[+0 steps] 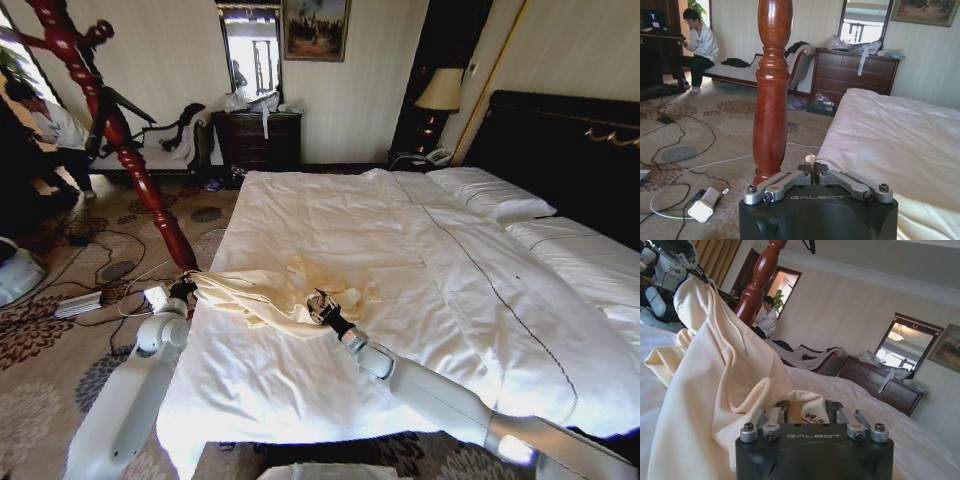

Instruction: Pick up the clothes from the bed and hang them on the clothes hanger.

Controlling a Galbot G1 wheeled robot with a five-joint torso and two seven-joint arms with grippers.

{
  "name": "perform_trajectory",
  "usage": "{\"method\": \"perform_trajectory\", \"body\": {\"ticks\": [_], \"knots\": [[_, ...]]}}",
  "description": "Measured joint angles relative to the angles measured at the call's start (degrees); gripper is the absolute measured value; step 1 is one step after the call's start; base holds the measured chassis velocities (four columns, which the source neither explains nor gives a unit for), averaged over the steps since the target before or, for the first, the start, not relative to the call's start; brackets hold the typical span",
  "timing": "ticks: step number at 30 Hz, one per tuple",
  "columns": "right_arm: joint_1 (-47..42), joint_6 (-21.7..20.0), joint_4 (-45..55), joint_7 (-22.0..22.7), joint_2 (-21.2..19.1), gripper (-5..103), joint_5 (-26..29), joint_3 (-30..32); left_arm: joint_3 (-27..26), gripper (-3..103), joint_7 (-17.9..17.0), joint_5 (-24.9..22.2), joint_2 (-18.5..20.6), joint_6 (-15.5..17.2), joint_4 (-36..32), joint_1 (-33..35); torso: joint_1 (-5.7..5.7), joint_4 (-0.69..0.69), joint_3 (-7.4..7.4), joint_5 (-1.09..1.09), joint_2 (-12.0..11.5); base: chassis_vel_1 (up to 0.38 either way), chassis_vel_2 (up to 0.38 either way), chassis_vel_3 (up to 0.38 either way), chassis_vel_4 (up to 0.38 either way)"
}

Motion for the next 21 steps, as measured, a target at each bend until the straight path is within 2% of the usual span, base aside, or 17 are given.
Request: {"method": "perform_trajectory", "body": {"ticks": [1, 2, 5, 7, 11, 17, 20, 21], "knots": [[0.0, -0.1, 0.1, -0.2, 0.0, 35, 1.1, 0.1, -0.2, 2, 0.0, 0.0, 0.1, 0.0, -0.2, 0.2, 0.00, 0.00, 0.00, 0.00, 0.0, 0.000, 0.000, 0.000, 0.000], [0.0, -0.1, 0.1, -0.2, 0.0, 35, 1.1, 0.1, -0.2, 2, 0.0, 0.0, 0.1, 0.0, -0.2, 0.2, 0.00, 0.00, 0.00, 0.00, 0.0, 0.000, 0.000, 0.000, 0.000], [0.0, -1.1, 1.0, 0.0, 0.0, 19, 5.7, 0.7, -0.5, 2, -0.1, 0.0, 0.2, 0.0, -0.7, 0.7, 0.00, 0.00, 0.00, 0.00, 0.0, 0.000, 0.000, 0.000, 0.000], [0.2, -1.3, 1.4, 0.0, 0.1, 19, 7.3, 0.9, -0.6, 2, -0.1, 0.0, 0.2, 0.0, -0.8, 0.8, 0.00, 0.00, 0.00, 0.00, 0.0, 0.000, 0.000, 0.000, 0.000], [1.5, -2.1, 3.9, 0.2, 0.3, 1, 14.2, 2.0, -0.7, 2, -0.3, 0.0, 0.2, 0.0, -1.0, 0.9, 0.00, 0.01, 0.00, 0.00, 0.0, 0.000, 0.000, 0.000, 0.000], [2.2, -2.7, 6.7, 1.1, 0.3, 0, 19.2, 3.8, -0.6, 2, -0.5, 0.0, 0.0, 0.0, -1.0, 0.7, 0.00, 0.00, 0.01, 0.00, 0.0, 0.000, 0.000, 0.000, 0.000], [2.0, -1.0, 12.0, 0.3, 0.1, 0, 24.4, 7.6, -0.6, 2, -0.5, -0.1, 0.0, 0.0, -1.0, 0.4, 0.00, 0.01, 0.00, 0.00, 0.0, 0.000, 0.000, 0.000, 0.000], [2.0, -1.0, 12.0, 0.3, 0.1, 0, 24.4, 7.6, -0.6, 2, -0.5, -0.1, 0.0, 0.0, -1.0, 0.4, 0.00, 0.01, 0.00, 0.00, 0.0, 0.000, 0.000, 0.000, 0.000]]}}
